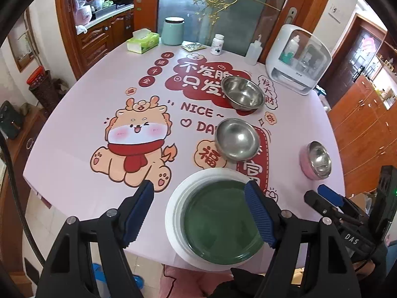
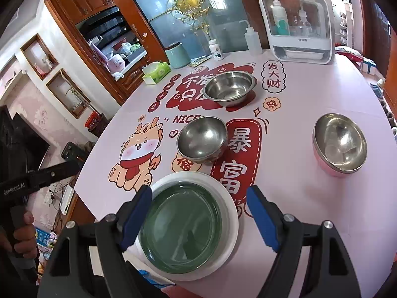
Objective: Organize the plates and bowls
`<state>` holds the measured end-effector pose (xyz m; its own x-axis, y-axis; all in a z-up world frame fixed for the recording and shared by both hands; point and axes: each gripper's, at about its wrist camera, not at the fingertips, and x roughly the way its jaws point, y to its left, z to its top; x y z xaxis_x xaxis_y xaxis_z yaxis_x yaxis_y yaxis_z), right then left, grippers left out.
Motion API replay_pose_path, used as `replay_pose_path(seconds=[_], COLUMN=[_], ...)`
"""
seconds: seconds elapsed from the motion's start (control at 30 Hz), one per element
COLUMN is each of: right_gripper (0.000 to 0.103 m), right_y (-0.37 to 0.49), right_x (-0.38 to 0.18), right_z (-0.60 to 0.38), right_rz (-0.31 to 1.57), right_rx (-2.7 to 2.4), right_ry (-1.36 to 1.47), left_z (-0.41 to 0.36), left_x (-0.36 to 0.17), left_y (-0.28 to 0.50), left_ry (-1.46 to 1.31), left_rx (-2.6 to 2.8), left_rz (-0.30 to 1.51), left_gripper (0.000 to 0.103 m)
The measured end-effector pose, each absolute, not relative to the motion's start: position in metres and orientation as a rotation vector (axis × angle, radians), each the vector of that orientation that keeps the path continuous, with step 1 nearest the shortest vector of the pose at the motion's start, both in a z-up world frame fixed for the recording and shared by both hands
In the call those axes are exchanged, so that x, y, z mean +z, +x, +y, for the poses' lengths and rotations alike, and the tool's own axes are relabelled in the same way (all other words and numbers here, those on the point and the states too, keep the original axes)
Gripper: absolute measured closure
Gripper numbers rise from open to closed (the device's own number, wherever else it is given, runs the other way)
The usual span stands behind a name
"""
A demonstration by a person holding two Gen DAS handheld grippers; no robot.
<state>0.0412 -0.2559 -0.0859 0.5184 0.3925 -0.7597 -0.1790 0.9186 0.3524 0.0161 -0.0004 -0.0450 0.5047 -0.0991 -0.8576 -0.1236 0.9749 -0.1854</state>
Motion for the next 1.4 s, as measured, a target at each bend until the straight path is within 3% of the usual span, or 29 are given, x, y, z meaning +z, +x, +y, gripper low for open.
replay_pose_path(seconds=[0.23,0.97,1.4], right_gripper=[0.024,0.024,0.024], right_y=[0.052,0.124,0.201], right_x=[-0.078,-0.064,-0.08], right_z=[-0.257,-0.227,-0.236], right_rz=[0.959,0.934,0.936], right_rx=[0.331,-0.034,-0.165], right_ry=[0.222,0.319,0.387], left_z=[0.003,0.042,0.038], left_x=[-0.037,-0.034,-0.076], left_y=[0.026,0.181,0.289], left_ry=[-0.228,-0.063,-0.026], left_rx=[-0.001,-0.275,-0.322], left_rz=[1.018,1.091,1.171], left_gripper=[0.019,0.019,0.019])
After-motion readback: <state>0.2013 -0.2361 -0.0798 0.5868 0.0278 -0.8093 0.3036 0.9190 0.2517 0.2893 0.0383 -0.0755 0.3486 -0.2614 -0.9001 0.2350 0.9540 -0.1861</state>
